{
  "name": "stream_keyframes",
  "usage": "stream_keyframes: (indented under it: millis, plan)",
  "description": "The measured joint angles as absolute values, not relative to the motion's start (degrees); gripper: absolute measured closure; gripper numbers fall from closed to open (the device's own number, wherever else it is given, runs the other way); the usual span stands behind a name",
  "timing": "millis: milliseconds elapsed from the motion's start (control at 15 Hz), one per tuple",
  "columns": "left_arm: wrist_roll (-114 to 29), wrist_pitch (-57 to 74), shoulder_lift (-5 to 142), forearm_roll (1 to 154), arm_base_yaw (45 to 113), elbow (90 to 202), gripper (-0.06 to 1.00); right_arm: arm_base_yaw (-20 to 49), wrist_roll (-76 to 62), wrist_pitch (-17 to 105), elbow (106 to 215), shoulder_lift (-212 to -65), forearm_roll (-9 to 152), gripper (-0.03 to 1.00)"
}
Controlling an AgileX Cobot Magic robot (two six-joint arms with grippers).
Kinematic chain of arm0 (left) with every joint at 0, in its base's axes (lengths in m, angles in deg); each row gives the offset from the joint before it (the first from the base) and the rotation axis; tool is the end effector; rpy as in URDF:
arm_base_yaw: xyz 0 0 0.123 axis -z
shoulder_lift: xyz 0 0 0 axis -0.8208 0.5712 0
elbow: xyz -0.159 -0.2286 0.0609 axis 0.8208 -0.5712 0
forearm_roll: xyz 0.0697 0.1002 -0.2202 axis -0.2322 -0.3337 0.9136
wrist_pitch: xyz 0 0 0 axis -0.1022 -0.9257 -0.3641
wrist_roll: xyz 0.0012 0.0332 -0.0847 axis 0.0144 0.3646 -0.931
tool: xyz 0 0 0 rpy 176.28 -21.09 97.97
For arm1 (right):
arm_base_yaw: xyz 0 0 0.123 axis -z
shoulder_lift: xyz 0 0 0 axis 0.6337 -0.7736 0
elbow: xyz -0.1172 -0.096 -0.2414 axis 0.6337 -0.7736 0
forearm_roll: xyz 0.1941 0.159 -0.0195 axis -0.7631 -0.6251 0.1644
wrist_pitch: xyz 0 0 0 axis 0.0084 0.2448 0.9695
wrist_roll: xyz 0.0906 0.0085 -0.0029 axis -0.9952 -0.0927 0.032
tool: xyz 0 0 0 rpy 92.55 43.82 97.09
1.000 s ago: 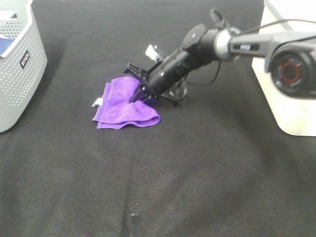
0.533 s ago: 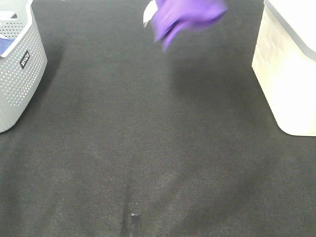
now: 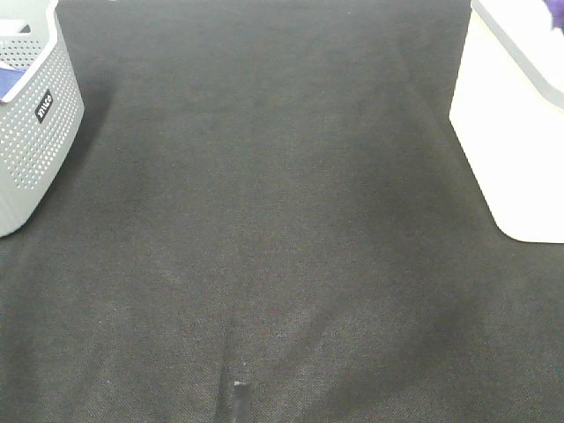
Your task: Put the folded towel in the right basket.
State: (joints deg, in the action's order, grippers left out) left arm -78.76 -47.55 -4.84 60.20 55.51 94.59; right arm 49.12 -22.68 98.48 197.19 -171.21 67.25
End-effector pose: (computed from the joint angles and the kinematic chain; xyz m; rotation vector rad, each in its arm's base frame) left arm -0.0043 0.0047 0.2757 -0.0328 2.0372 0.0444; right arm 0.4051 -0.0525 0.4119 0.0786 2.3712 0.1308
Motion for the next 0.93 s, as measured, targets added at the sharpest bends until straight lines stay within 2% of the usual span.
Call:
stream_keyframes:
  millis: [133,200,267,333,400,467,733,933]
  plan:
    - [-78.8,-47.5,-4.8,60.2,55.5,94.6,-0.04,50.8,-23.0,96.9,197.2,-172.4,71.7,0.82]
    - [-78.8,-47.5,-4.8,60.2,55.5,94.6,-0.04,50.8,-23.8,96.4,197.2,-173.4,73.5,0.68]
    - [-78.8,-47.5,-4.8,60.2,55.5,94.6,-0.04,50.8,-24.5,96.0,197.2,-174.6,75.0,0.47]
    - [-78.8,-47.5,-4.8,60.2,55.5,94.6,-0.04,50.8,-25.3,96.0,197.2,-176.1,76.8,0.22]
    - [-78.8,-47.5,-4.8,60.2,55.5,94.6,-0.04,50.8,-25.3,96.0,197.2,-177.2,77.8,0.09]
    - [-78.8,-47.5,-4.8,60.2,55.5,94.6,-0.04,50.8,-25.5,96.1,197.2,-177.7,78.1,0.03]
    - [-78.8,-47.5,-4.8,60.2,55.5,94.6,-0.04,50.2,-25.3,97.9,197.2,-177.6,74.2,-0.01]
    - [-78.8,-47.5,-4.8,60.2,55.5,94.6,-0.04,44.1,-25.4,102.6,197.2,-177.2,74.4,-0.01]
